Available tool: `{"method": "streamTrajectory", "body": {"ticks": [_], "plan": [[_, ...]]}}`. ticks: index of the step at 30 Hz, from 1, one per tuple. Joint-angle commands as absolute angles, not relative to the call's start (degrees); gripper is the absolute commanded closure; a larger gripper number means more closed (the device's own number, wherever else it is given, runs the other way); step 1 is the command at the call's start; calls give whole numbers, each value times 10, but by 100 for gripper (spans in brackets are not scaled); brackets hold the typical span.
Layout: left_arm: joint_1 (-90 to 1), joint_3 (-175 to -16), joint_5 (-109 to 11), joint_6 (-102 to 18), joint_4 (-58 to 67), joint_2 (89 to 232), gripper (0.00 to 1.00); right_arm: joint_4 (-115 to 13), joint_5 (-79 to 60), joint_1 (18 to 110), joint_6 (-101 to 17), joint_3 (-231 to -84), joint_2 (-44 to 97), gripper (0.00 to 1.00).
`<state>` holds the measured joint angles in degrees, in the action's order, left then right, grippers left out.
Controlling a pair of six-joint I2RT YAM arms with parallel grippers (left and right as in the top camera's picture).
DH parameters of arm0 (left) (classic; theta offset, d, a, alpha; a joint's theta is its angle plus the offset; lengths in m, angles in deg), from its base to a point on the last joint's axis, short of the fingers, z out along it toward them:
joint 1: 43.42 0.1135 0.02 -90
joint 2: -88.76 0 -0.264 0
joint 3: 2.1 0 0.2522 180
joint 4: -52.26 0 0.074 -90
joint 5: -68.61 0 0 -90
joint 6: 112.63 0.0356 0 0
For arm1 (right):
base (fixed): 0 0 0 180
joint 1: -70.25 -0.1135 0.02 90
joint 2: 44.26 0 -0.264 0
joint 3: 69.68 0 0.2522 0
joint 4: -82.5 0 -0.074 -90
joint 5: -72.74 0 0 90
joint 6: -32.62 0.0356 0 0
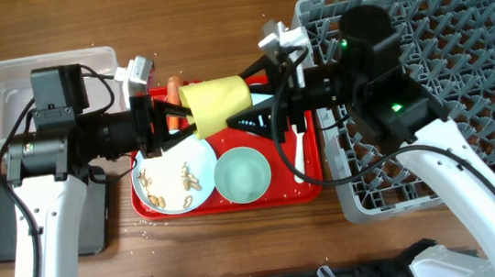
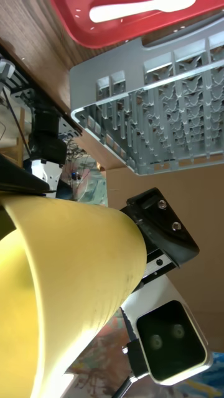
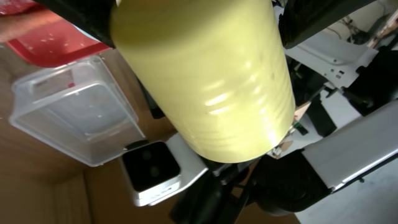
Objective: Sort waste into correct bins and load items into the dishwasher rack
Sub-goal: 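Pass the yellow cup from the left gripper to the right gripper, then lower the yellow cup upside down into the rack, open right gripper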
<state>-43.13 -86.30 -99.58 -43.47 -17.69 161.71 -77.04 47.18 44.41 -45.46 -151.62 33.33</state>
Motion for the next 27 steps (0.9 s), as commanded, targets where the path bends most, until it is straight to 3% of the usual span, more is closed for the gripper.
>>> {"method": "streamTrajectory", "body": {"ticks": [1, 6, 9, 12, 15, 16, 17, 18, 19, 22, 27], "plan": [[-438, -864, -1030, -423, -175, 1613, 96, -775, 441, 465, -432, -1525, 339, 17], [-438, -863, -1028, -409, -175, 1611, 96, -796, 577, 496, -439, -1525, 339, 16], [-440, -863, -1028, -410, -176, 1611, 96, -803, 572, 464, -438, -1525, 342, 18], [-440, -864, -1027, -408, -175, 1611, 96, -801, 568, 455, -437, -1525, 344, 34], [-440, -864, -1012, -408, -175, 1611, 96, -813, 570, 455, -419, -1525, 344, 41], [-440, -863, -1012, -408, -175, 1611, 88, -816, 570, 456, -417, -1525, 343, 45], [-440, -863, -1007, -408, -175, 1611, 51, -816, 567, 456, -418, -1525, 342, 45], [-440, -863, -998, -408, -175, 1611, 22, -812, 552, 457, -420, -1525, 338, 46], [-439, -863, -973, -408, -175, 1611, 0, -803, 533, 461, -422, -1525, 332, 47], [-439, -863, -892, -408, -175, 1611, 0, -692, 382, 511, -440, -1525, 292, 48], [-439, -863, -762, -411, -175, 1611, 0, -396, -127, 579, -425, -1528, 219, 48]]}}
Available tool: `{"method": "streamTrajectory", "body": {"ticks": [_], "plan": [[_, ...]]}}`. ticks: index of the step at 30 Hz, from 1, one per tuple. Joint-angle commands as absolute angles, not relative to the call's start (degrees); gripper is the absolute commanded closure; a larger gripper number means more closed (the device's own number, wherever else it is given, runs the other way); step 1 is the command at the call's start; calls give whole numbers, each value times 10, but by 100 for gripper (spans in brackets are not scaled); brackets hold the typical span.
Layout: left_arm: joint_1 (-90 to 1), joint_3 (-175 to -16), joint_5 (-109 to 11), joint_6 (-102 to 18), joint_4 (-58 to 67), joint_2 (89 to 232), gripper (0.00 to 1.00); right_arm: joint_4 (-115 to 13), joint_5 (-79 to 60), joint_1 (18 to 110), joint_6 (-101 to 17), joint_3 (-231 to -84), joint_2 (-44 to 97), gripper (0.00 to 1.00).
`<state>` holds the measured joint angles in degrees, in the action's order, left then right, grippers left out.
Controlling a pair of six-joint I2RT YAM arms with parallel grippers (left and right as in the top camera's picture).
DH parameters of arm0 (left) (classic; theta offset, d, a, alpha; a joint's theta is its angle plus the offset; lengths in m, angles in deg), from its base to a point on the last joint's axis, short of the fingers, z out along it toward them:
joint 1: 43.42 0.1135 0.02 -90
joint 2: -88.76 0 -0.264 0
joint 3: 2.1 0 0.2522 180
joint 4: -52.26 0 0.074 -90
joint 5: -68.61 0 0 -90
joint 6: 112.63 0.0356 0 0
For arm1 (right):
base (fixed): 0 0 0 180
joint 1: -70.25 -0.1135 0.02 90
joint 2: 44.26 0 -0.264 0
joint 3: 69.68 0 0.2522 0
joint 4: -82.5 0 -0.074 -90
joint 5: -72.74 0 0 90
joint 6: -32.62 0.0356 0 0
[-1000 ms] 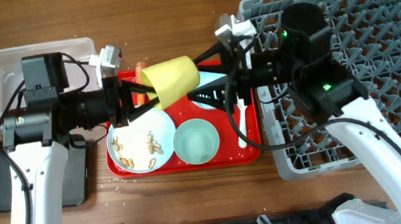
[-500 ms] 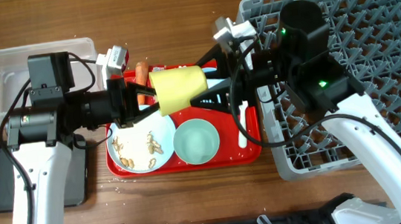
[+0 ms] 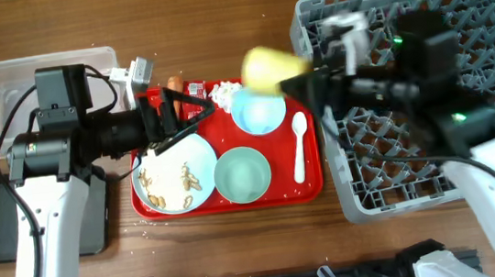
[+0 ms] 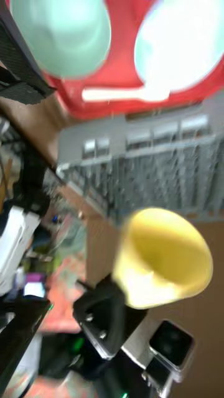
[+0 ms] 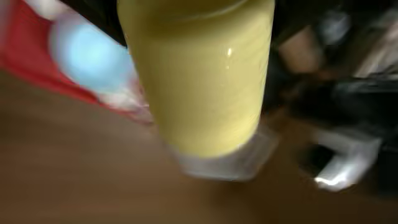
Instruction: Sort waste into correct bins and load items into the dishwasher rack
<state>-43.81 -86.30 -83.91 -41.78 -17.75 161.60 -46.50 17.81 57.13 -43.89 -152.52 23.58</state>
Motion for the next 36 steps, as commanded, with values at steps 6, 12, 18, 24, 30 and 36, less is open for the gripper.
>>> {"method": "streamTrajectory", "body": {"ticks": [6, 12, 18, 24, 30, 36], "plan": [[-439, -863, -729, -410, -187, 1611, 0, -267, -267, 580, -322, -1528, 299, 47], [-439, -863, -723, -410, -195, 1611, 0, -230, -174, 579, -318, -1531, 422, 11], [-425, -869, -621, -411, -194, 1606, 0, -382, -46, 462, -420, -1598, 372, 32], [-269, -903, -337, -476, -271, 1491, 0, -418, -173, 412, -316, -1598, 630, 53], [-263, -902, -303, -475, -316, 1475, 0, -420, -190, 416, -288, -1603, 680, 96], [-263, -902, -303, -475, -316, 1488, 0, -386, -420, 420, -307, -1608, 446, 96]]}}
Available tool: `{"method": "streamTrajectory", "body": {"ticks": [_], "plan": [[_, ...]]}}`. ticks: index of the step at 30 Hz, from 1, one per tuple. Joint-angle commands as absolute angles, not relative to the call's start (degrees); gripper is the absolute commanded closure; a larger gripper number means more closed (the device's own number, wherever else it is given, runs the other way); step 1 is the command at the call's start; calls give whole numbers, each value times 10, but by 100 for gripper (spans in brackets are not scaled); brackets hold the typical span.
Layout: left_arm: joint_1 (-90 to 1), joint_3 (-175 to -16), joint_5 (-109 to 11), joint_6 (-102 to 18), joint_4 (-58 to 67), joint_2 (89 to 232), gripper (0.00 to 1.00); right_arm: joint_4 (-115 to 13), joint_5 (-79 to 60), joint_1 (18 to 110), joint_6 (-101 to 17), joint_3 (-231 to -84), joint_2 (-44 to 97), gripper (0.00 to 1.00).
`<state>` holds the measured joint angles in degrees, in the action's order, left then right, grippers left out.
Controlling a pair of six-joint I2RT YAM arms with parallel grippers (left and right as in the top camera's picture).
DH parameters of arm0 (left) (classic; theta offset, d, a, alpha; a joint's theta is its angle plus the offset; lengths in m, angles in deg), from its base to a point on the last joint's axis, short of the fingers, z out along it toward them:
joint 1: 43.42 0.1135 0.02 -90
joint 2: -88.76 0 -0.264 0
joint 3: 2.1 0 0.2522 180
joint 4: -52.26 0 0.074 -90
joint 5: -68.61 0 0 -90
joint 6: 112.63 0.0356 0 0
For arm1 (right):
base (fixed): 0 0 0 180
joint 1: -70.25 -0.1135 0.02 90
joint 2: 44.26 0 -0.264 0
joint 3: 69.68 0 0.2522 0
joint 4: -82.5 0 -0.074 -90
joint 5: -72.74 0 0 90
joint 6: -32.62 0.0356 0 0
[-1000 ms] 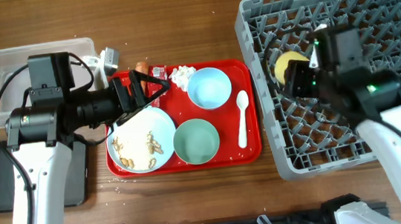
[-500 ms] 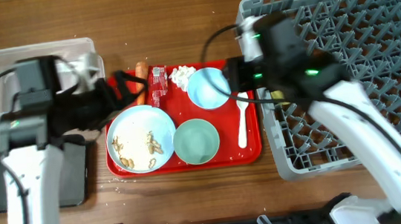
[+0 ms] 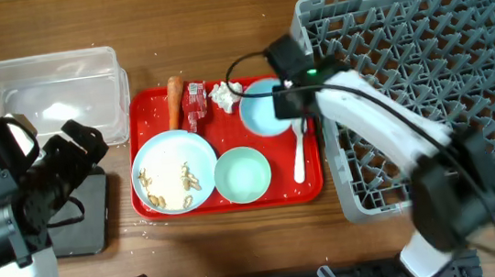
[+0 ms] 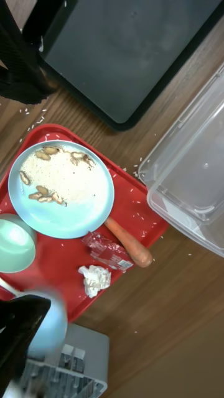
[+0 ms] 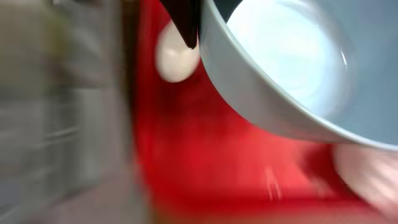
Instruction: Sort waste into correct bins and load items into the dishwasher rack
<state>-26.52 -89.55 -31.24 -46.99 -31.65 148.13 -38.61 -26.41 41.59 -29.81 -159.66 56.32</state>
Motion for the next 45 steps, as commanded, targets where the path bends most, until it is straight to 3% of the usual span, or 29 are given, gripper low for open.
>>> {"method": "streamTrajectory", "body": {"ticks": [1, 3, 6, 9, 10, 15, 20, 22, 23, 24, 26, 28, 32, 35, 41, 45], "plan": [[-263, -902, -303, -475, -316, 1492, 0, -392, -574, 424, -307, -1608, 384, 96], [-263, -902, -308, -475, -317, 1495, 0, -403, -722, 451, -306, -1608, 356, 96], [-263, -902, -309, -475, -317, 1496, 0, -450, -742, 540, -336, -1598, 398, 95], [-263, -902, -309, -475, -329, 1496, 0, -585, -750, 657, -585, -1598, 538, 96], [-263, -902, -309, -475, -332, 1496, 0, -598, -753, 672, -601, -1598, 571, 96], [-263, -902, -309, -475, -335, 1496, 0, -613, -847, 672, -619, -1598, 690, 96], [-263, -901, -309, -475, -338, 1496, 0, -544, -782, 598, -616, -1598, 693, 95], [-263, -901, -309, -475, -338, 1496, 0, -496, -781, 555, -551, -1599, 691, 95], [-263, -901, -309, -475, -338, 1496, 0, -475, -766, 545, -534, -1599, 691, 83], [-263, -901, -309, -475, -338, 1496, 0, -439, -732, 539, -492, -1602, 684, 60], [-263, -901, -309, -475, -340, 1496, 0, -396, -605, 540, -447, -1606, 650, 43], [-263, -901, -309, -475, -341, 1496, 0, -391, -474, 538, -454, -1609, 578, 35], [-263, -901, -309, -475, -341, 1496, 0, -387, -268, 522, -461, -1609, 413, 32], [-263, -901, -309, -475, -341, 1496, 0, -359, -106, 487, -506, -1608, 372, 37], [-263, -901, -309, -475, -348, 1496, 0, -304, 6, 376, -477, -1508, 497, 36], [-263, -901, -309, -475, -349, 1496, 0, -324, 4, 326, -478, -1497, 596, 44]]}}
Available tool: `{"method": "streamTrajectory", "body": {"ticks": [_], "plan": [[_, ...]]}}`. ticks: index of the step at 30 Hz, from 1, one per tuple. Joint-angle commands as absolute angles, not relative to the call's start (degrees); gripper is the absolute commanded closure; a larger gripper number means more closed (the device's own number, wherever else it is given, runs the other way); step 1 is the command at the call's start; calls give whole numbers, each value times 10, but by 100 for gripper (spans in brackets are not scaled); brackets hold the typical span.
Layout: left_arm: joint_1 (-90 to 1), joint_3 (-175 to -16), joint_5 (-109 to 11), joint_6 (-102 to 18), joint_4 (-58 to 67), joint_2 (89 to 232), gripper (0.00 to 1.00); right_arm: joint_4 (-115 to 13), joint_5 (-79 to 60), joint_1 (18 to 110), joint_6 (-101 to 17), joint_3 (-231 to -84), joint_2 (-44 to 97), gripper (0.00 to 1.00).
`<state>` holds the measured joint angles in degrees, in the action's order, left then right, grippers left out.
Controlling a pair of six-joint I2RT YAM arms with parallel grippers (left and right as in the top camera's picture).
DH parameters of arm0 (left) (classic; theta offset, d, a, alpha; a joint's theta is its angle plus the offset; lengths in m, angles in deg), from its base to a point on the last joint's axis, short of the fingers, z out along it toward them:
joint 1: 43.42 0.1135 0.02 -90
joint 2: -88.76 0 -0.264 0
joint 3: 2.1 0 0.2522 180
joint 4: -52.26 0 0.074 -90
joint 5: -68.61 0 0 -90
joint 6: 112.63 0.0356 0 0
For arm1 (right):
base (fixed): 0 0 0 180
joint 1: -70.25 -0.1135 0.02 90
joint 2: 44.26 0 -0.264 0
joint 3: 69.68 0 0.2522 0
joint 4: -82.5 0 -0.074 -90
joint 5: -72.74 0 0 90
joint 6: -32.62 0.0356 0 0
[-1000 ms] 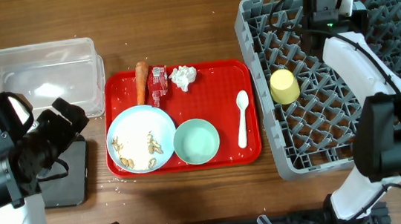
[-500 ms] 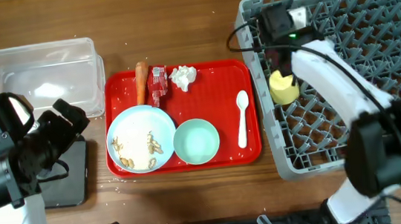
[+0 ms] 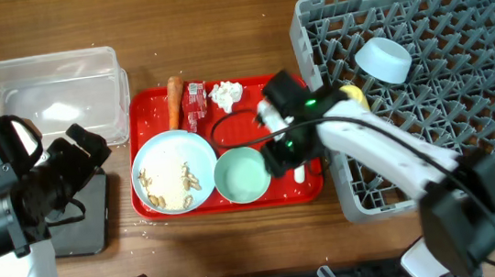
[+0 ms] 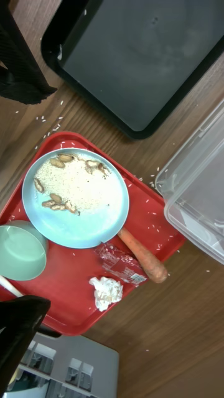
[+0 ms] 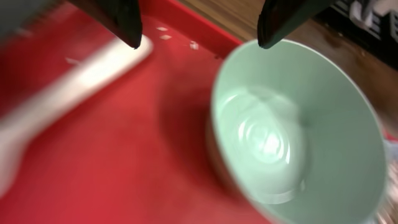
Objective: Sort waste into correct bins and load items into the dishwasher rack
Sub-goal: 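Grasp the pale green bowl with the right gripper, set in rack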
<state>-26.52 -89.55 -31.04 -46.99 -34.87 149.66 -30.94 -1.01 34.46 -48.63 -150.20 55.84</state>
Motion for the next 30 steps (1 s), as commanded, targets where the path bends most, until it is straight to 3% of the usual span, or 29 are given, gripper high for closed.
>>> {"method": "streamTrajectory", "body": {"ticks": [1, 4, 5, 10, 13, 17, 20, 24, 30], "plan": [[-263, -901, -309, -475, -350, 1496, 0, -339, -5, 323, -467, -1497, 612, 45], [-263, -901, -309, -475, -353, 1496, 0, -351, -26, 323, -466, -1497, 630, 75], [-263, -901, -309, -475, -356, 1496, 0, -343, -68, 323, -448, -1503, 626, 96], [-263, -901, -309, -475, -357, 1496, 0, -286, -353, 371, -356, -1593, 511, 96], [-263, -901, -309, -475, -357, 1496, 0, -357, -554, 448, -332, -1603, 402, 96], [-263, -901, -309, -475, -357, 1496, 0, -490, -784, 598, -382, -1599, 398, 96], [-263, -901, -309, -475, -358, 1496, 0, -588, -836, 712, -558, -1599, 479, 96], [-263, -901, -309, -475, -360, 1496, 0, -608, -875, 786, -590, -1599, 568, 96], [-263, -901, -310, -475, -361, 1496, 0, -594, -805, 754, -589, -1598, 623, 96]]}}
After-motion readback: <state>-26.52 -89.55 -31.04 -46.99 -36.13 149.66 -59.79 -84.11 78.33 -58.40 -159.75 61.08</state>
